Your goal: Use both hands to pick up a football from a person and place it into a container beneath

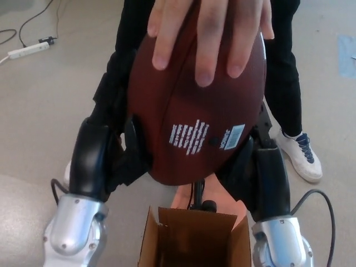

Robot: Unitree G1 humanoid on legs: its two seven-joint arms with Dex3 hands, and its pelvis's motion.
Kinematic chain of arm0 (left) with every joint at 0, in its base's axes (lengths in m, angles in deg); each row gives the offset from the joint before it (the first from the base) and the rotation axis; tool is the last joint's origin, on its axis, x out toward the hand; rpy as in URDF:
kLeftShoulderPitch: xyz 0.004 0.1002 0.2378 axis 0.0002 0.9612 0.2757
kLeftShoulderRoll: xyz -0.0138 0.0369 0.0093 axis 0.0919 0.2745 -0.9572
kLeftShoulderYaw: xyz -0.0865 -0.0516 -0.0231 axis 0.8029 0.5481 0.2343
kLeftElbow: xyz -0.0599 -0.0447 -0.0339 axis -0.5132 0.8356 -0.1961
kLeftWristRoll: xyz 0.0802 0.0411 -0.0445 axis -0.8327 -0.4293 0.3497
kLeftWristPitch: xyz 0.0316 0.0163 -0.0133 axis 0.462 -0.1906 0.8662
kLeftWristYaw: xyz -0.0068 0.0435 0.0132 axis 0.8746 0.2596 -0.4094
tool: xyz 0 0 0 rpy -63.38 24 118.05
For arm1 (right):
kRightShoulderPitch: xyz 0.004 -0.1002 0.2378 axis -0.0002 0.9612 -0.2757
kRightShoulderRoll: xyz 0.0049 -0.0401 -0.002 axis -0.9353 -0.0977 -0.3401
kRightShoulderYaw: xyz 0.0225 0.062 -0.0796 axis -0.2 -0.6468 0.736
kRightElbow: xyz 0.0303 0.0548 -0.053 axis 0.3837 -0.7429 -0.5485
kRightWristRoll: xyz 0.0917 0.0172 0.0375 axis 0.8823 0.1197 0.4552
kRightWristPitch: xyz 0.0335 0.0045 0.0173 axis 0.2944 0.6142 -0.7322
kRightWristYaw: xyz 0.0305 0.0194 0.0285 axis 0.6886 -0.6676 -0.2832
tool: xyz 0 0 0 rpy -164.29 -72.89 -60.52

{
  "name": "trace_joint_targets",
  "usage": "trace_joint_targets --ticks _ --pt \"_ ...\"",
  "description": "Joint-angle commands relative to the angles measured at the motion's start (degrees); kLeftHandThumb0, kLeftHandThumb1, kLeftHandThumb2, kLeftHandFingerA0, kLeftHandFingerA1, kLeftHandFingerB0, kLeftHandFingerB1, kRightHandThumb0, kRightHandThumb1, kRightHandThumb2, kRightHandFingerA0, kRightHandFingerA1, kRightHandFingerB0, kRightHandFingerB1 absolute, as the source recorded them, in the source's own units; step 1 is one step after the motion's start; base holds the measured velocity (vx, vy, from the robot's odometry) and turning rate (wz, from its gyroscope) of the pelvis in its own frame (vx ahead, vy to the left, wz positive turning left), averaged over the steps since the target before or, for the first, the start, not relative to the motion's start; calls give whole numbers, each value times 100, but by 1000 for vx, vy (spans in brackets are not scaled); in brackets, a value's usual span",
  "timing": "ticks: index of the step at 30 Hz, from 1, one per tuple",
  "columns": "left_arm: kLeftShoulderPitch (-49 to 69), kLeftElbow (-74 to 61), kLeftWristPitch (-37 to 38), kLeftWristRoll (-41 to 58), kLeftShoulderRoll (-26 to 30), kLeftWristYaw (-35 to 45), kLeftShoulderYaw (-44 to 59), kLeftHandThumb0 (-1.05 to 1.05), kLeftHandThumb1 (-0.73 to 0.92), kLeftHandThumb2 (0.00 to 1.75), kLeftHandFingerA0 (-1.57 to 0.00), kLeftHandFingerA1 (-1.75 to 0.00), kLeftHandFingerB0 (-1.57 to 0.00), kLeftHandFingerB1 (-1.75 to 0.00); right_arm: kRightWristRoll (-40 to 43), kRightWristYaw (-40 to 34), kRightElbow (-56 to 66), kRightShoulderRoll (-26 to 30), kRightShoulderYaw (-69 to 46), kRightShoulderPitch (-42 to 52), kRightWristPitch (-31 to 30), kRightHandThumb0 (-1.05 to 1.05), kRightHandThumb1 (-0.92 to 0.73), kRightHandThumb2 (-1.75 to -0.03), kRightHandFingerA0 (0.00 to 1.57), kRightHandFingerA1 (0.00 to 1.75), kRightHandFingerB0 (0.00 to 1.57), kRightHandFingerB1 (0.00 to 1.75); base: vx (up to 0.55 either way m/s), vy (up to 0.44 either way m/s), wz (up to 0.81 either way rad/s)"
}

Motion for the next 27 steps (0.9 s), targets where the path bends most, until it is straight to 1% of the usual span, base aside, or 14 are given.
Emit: trace_joint_targets --ticks 1,3,4,9,10,11,12,13,14,15,16,17,18,27 --pt "-232 244 -420 -100 -145 33 -347 -79 72 102 -5 -32 -10 -33 -7 245 -113 -278 339 -298 -156 -75 -79 -115 0 19 1 21 0 0 0" --pt "-207 345 -429 -89 -157 9 -358 -80 72 103 -4 -30 -10 -32 16 236 -209 -248 329 -263 -109 -76 -80 -115 0 18 3 21 0 0 0" --pt "-250 424 -410 -83 -140 23 -349 -77 89 68 -8 -22 -15 -24 98 267 -292 -251 289 -303 -81 -75 -78 -113 0 19 6 23 0 0 0" --pt "-391 952 -239 127 -106 195 -248 -80 77 75 -8 -25 -11 -22 282 365 -724 -172 158 -460 -26 -78 -76 -100 0 14 2 17 0 0 0" --pt "-370 1122 -196 105 -79 221 -269 -77 90 69 -7 -23 -11 -24 291 362 -808 -139 143 -408 -49 -74 -92 -74 2 17 0 19 0 0 0" --pt "-336 1241 -138 11 -35 217 -320 -77 90 69 -7 -23 -11 -24 285 344 -854 -115 138 -337 -58 -74 -92 -74 2 17 0 19 0 0 0" --pt "-381 1389 -59 -111 5 174 -346 -77 92 69 -7 -24 -11 -24 295 329 -940 -104 101 -347 -51 -72 -77 -114 0 21 1 23 0 0 0" --pt "-407 1455 -19 -152 20 154 -354 -77 92 69 -7 -24 -11 -24 302 322 -980 -100 86 -361 -41 -72 -77 -114 0 21 1 23 0 0 0" --pt "-422 1581 21 -85 5 186 -334 -77 73 105 -4 -29 -8 -31 329 330 -1069 -97 65 -365 -18 -78 -75 -99 0 16 4 20 0 0 0" --pt "-507 1852 101 71 -8 326 -284 -74 91 69 -6 -21 -11 -24 347 344 -1240 -62 3 -433 -29 -73 -77 -114 0 21 5 24 0 0 0" --pt "-575 2032 153 122 -7 381 -259 -75 74 107 -3 -26 -7 -30 300 314 -1368 -22 -30 -496 -30 -78 -81 -115 0 17 8 22 0 0 0" --pt "-601 2095 170 119 -6 382 -254 -75 74 107 -3 -26 -7 -30 263 289 -1420 -5 -38 -523 -25 -78 -81 -115 0 17 8 22 0 0 0" --pt "-644 2244 177 151 -13 408 -229 -73 92 70 -4 -20 -9 -24 203 251 -1535 29 -57 -566 -43 -76 -81 -115 0 18 9 23 0 0 0" --pt "-1114 3643 542 572 -171 858 34 -72 77 90 -2 -16 -4 -22 339 268 -2365 120 -334 -839 -26 -77 -80 -114 0 18 9 23 0 0 0"
